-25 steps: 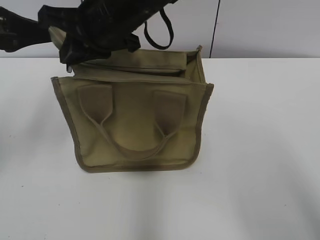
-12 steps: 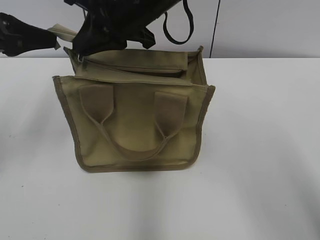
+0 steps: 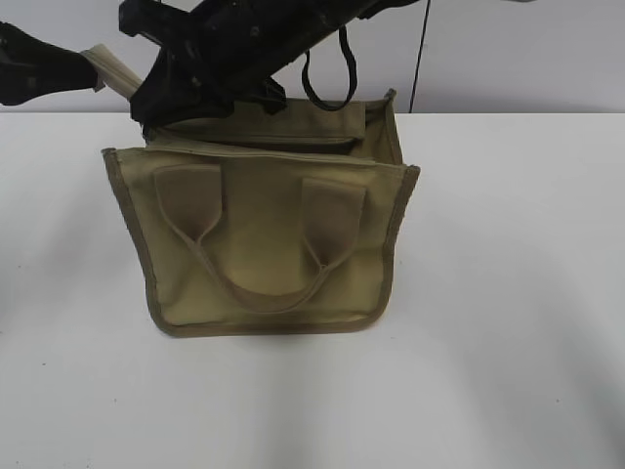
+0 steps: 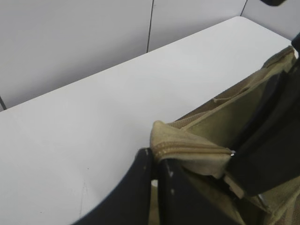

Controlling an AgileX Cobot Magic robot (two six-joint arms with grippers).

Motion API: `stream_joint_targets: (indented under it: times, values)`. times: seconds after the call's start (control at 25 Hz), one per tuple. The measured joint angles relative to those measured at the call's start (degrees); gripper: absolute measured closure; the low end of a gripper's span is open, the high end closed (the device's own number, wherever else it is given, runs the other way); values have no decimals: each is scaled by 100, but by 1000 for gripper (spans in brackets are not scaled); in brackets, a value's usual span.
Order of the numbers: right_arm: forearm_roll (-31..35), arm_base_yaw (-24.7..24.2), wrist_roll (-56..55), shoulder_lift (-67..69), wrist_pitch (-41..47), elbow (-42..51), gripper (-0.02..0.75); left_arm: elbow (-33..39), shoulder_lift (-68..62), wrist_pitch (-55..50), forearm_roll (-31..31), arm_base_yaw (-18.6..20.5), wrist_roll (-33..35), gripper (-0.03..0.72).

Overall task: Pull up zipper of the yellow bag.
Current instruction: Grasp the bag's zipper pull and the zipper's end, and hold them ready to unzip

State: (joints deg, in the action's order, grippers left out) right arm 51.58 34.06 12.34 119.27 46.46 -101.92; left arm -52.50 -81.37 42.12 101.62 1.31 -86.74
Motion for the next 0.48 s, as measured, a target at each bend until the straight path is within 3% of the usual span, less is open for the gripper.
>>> stream_joint_targets:
  times: [0.48]
  values:
    - [82,-18,234,12,87,-11,662,6,0,21,0,0,-95,690]
